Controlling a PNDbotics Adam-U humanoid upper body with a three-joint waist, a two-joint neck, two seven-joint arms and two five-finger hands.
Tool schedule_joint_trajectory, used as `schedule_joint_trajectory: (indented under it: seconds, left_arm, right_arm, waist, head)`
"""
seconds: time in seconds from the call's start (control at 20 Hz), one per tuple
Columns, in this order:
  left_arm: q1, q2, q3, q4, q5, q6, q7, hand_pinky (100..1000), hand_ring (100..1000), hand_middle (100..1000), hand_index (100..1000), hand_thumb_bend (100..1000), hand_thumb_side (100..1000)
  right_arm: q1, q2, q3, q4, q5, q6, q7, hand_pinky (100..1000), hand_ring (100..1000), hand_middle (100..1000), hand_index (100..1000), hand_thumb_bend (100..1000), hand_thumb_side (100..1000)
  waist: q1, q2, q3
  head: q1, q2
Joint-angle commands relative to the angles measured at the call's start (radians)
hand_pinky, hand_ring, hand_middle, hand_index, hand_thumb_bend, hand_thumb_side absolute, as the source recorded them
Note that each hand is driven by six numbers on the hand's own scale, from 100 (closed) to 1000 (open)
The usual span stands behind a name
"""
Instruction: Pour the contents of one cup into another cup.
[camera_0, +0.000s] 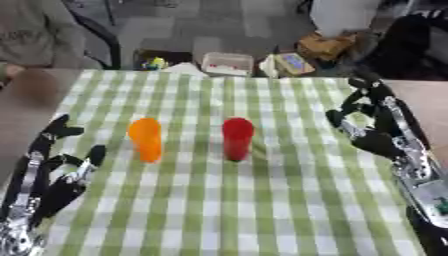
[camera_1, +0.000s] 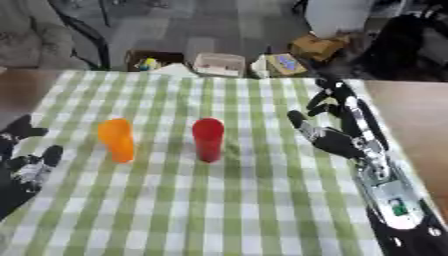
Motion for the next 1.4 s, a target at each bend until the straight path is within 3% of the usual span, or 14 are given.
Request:
schedule_joint_trajectory:
  seconds: [0.05, 0.7, 1.4]
  left_arm:
    - [-0.041, 0.01, -0.007, 0.058, -0.004, -0.005, 0.011, 515, 1000, 737, 960, 524, 580]
    - [-0.168, -0.008, -0.037, 0.274, 0.032, -0.024, 0.051, 511, 1000, 735, 960, 510, 609]
    - [-0.267, -0.018, -0.062, 0.383, -0.013, -0.051, 0.037, 511, 1000, 734, 959, 540, 590]
  right_arm:
    - [-0.015, -0.016, -0.004, -0.019, -0.006, -0.001, 0.001, 566, 963, 472, 956, 478, 347]
    - [-0.013, -0.013, -0.001, -0.017, -0.008, -0.002, 0.005, 565, 963, 471, 956, 475, 348]
    - [-0.017, -0.009, 0.003, -0.015, -0.01, -0.003, 0.011, 564, 963, 470, 956, 466, 355]
  waist:
    - [0.0, -0.02, -0.002]
    - [0.0, -0.02, -0.017]
    - [0.001, -0.015, -0.044]
  head:
    - [0.004, -0.005]
    - [0.009, -0.001]
    - [0.02, -0.001]
